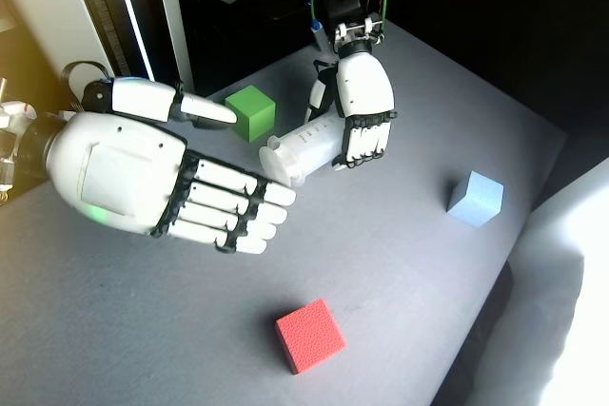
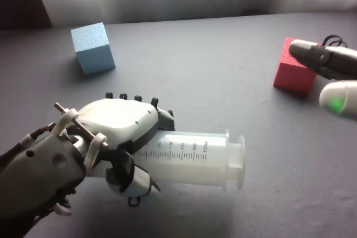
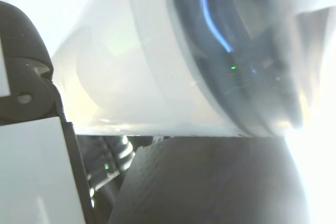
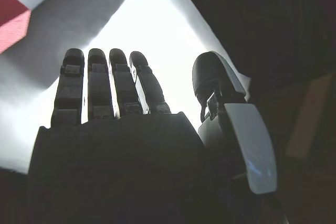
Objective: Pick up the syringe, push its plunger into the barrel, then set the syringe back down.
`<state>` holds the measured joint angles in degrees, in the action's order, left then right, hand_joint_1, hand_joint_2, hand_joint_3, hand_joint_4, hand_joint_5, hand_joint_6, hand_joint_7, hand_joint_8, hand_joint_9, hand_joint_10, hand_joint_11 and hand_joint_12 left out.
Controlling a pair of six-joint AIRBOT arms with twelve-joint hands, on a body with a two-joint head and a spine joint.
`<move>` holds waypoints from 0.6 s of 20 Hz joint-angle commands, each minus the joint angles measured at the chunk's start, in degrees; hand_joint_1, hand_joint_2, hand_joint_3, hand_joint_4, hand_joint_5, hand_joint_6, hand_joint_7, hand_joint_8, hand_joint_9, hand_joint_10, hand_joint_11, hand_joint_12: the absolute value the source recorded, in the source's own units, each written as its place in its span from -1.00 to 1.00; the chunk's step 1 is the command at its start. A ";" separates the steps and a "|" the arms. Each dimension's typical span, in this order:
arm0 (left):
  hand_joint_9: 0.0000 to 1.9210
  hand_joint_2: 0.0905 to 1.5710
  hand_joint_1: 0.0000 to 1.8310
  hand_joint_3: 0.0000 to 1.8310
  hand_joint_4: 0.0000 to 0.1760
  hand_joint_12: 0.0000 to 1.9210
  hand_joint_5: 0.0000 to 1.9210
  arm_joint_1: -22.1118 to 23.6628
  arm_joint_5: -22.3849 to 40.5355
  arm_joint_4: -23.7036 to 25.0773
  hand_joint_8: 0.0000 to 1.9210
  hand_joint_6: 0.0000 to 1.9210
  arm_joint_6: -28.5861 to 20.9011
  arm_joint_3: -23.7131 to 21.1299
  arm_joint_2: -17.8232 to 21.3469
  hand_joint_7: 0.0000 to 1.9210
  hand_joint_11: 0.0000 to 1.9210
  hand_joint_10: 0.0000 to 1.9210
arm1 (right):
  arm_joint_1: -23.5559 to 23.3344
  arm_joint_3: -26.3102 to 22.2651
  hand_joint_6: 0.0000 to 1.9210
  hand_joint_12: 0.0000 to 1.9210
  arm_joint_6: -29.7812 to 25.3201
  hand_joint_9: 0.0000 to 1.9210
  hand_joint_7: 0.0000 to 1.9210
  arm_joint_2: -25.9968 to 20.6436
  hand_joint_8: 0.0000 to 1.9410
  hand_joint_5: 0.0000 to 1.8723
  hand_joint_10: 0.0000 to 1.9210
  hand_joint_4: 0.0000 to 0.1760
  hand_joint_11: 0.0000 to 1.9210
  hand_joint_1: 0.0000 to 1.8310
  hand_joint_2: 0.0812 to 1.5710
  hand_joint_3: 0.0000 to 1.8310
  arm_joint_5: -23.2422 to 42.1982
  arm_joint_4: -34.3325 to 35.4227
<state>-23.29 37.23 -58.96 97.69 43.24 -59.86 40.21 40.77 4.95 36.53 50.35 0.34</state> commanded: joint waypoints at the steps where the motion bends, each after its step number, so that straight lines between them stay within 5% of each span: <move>1: -0.13 0.39 0.50 -1.00 -1.00 0.41 0.00 0.07 4.34 3.11 -0.12 0.04 -0.24 0.20 0.30 0.05 -0.37 0.40 | -0.72 -0.07 -1.00 -1.00 1.56 -1.00 -1.00 -0.44 -1.00 -1.00 -1.00 -1.00 -1.00 -1.00 0.79 -1.00 7.88 0.11; 4: -0.21 0.43 0.49 -1.00 -1.00 0.55 -0.03 -0.15 4.34 3.36 0.13 -0.01 -0.24 0.28 0.23 -0.03 -0.42 0.49 | -2.66 -0.08 -1.00 -1.00 8.76 -1.00 -1.00 -0.46 -1.00 -1.00 -1.00 -1.00 -1.00 -1.00 0.79 -1.00 7.88 -0.28; 7: -0.22 0.50 0.47 -1.00 -1.00 0.41 -0.25 -0.16 4.36 3.46 0.29 0.29 -0.24 0.36 -0.12 -0.14 -0.54 0.53 | -3.59 0.07 -1.00 -1.00 13.92 -1.00 -1.00 -0.41 -1.00 -1.00 -1.00 -1.00 -1.00 -1.00 0.79 -1.00 5.23 -0.43; 8: -0.32 0.51 0.33 -1.00 -1.00 0.31 -0.24 -0.16 4.37 3.46 0.33 0.30 -0.24 0.36 -0.12 -0.11 -0.56 0.09 | -3.71 0.05 -1.00 -1.00 15.50 -1.00 -1.00 -0.41 -1.00 -0.99 -1.00 -1.00 -1.00 -1.00 0.79 -1.00 4.77 -0.45; 9: -0.33 0.46 0.43 -1.00 -1.00 0.26 -0.28 -0.16 4.37 3.46 0.29 -0.34 -0.24 0.35 -0.10 -0.12 -0.59 -0.12 | -3.93 0.07 -1.00 -1.00 16.76 -1.00 -1.00 -0.42 -1.00 -1.00 -1.00 -1.00 -1.00 -1.00 0.79 -1.00 3.89 -0.79; 10: -0.37 0.43 0.40 -1.00 -1.00 0.25 -0.28 -0.16 4.43 3.46 -0.32 -0.66 -0.24 0.36 -0.11 -0.25 -0.66 -0.25 | -3.99 0.11 -1.00 -1.00 17.41 -1.00 -1.00 -0.43 -1.00 -1.00 -1.00 -1.00 -1.00 -1.00 0.78 -1.00 2.94 -1.44; 12: -0.25 0.36 0.34 -1.00 -1.00 0.05 -0.20 -0.16 4.56 3.46 -0.86 -0.94 -0.24 0.34 -0.11 -0.13 -0.60 -0.63 | -5.19 0.31 -1.00 -1.00 17.60 -1.00 -1.00 -0.45 -1.00 -1.00 -1.00 -1.00 -1.00 -1.00 0.77 -1.00 -0.49 -4.89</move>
<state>-23.70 37.89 -58.43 97.62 43.57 -60.27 34.98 41.12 22.76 36.56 43.44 -6.09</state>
